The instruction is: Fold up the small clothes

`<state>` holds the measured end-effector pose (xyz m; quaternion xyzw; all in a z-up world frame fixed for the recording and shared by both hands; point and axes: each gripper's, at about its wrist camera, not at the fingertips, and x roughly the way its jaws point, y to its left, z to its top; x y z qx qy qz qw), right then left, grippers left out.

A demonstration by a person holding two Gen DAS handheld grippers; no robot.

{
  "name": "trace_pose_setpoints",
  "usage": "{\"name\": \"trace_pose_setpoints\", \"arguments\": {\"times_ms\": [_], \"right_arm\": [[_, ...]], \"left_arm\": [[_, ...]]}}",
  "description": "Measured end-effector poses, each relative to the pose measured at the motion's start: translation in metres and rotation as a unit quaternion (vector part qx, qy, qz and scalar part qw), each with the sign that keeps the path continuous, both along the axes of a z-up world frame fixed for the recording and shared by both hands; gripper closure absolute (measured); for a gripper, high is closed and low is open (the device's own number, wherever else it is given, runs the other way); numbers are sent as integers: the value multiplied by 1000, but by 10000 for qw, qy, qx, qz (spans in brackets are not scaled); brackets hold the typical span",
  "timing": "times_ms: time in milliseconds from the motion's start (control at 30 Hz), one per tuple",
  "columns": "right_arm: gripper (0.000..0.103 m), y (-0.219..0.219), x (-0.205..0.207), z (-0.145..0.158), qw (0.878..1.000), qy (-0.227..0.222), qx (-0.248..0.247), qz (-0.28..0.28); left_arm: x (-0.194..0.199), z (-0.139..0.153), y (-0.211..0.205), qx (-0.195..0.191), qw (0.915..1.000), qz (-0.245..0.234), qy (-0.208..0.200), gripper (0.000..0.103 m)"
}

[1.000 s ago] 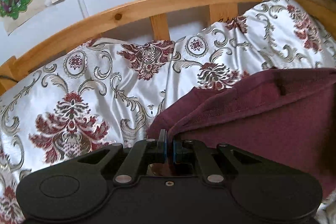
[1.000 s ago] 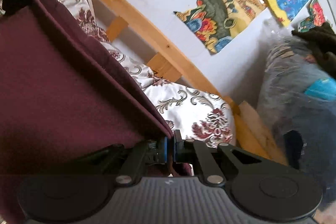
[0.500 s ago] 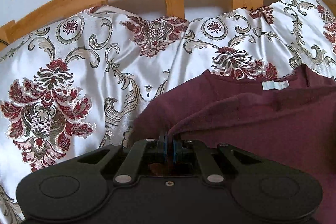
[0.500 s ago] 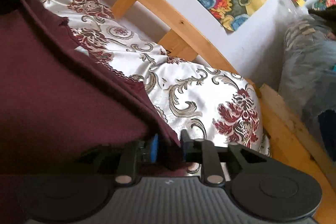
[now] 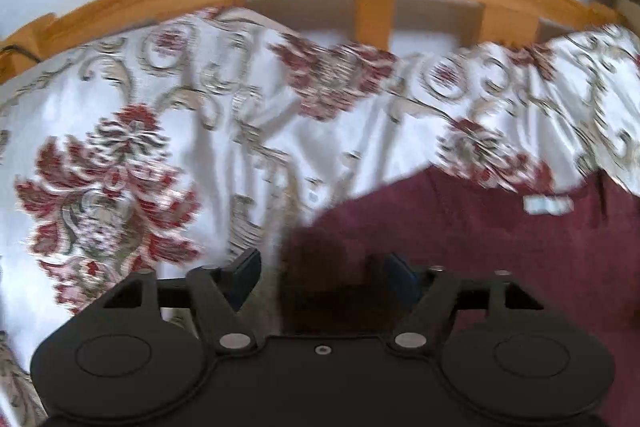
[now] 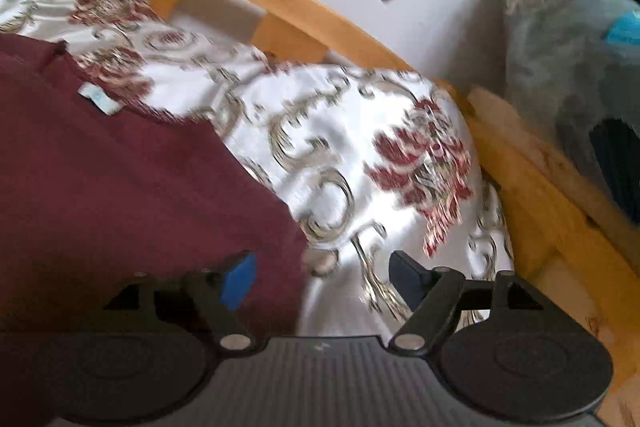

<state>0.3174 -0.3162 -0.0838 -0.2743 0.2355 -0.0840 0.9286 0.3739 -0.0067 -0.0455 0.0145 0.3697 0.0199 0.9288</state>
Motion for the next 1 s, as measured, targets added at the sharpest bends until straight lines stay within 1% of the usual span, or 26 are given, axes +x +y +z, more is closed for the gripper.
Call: {"name": "trace_pose_setpoints", "arguments": {"times_ms": [100, 167, 200, 267, 300, 333, 367, 433, 500, 533, 633, 733, 833, 900, 967, 1000], "right_arm": [[18, -9, 0, -1, 9997, 7, 219, -128], [14, -12, -2, 3, 9993, -51, 346, -149], [13, -13, -5, 5, 9990, -128, 419, -133], [4, -15, -10, 11, 9981, -283, 552, -67], [3, -14, -14, 14, 9974, -379, 606, -44], [1, -13, -19, 18, 9967, -498, 648, -17], [0, -12, -24, 21, 9958, -617, 682, 28], [0, -10, -34, 30, 9936, -823, 760, 116], [0, -8, -46, 38, 9906, -1023, 890, 196], [0, -7, -53, 42, 9889, -1101, 968, 225], [0, -4, -74, 56, 9827, -1323, 1265, 286], [0, -3, -95, 71, 9739, -1576, 1590, 369], [0, -5, -118, 86, 9644, -1842, 1862, 363], [0, -8, -135, 91, 9559, -1960, 2165, 297], [0, -9, -150, 91, 9491, -1955, 2449, 316], [0, -7, -156, 89, 9480, -1889, 2540, 334]], "left_arm": [[7, 3, 17, -66, 9994, 333, 72, 28], [7, 5, 28, -272, 9982, 521, 77, 21], [7, 8, 36, -435, 9971, 619, 49, 20], [2, 15, 45, -693, 9948, 737, -70, 12], [-1, 18, 48, -799, 9938, 766, -143, 9], [-5, 22, 51, -882, 9927, 790, -209, 3], [-9, 27, 53, -959, 9917, 812, -279, 1], [-16, 33, 56, -1141, 9896, 802, -365, 1], [-26, 37, 56, -1266, 9892, 649, -348, 1], [-33, 38, 54, -1265, 9897, 559, -375, 1], [-58, 37, 46, -1092, 9923, 282, -511, 1], [-90, 29, 43, -946, 9934, 50, -641, 1], [-124, 20, 48, -880, 9934, 35, -736, 1], [-147, 11, 57, -1019, 9914, 126, -810, 1], [-161, 1, 65, -1295, 9877, 237, -844, 1], [-164, -6, 69, -1480, 9853, 283, -811, 1]]}}
